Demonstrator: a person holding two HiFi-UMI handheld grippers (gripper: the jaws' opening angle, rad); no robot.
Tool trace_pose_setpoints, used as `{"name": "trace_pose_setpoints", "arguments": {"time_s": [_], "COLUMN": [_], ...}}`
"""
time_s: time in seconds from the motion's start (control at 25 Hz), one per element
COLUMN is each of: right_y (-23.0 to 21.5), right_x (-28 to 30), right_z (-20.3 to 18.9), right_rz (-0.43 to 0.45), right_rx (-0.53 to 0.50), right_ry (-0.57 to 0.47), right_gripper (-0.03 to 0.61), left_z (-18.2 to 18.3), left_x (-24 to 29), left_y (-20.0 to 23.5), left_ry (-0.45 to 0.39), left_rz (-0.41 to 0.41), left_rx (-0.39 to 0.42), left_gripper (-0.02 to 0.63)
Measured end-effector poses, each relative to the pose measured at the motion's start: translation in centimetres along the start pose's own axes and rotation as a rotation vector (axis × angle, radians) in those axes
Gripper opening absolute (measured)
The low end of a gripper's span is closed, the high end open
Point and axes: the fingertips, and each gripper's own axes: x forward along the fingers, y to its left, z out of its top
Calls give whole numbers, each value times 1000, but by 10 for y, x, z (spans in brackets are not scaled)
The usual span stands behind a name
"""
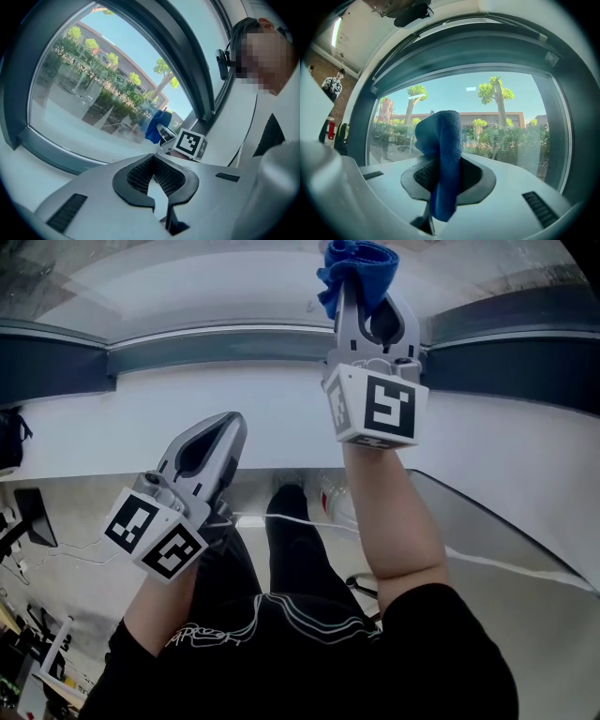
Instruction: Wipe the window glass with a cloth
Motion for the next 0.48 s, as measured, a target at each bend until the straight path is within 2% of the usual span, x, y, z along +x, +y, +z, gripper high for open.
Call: {"name": "trace_pose_setpoints", "arguments": {"time_s": [0.48], "right_y": [-126], "right_x": [-39], "right_z": [-33], "right_rz": [-122], "right_rx": [-1], "right_ry": [29], "right_gripper": [64], "left_z": [-35], "left_x": [87], "left_y": [-49], "left_ry": [71], "left_rz": [-73], "left_rx": [14], "left_gripper": [6]}}
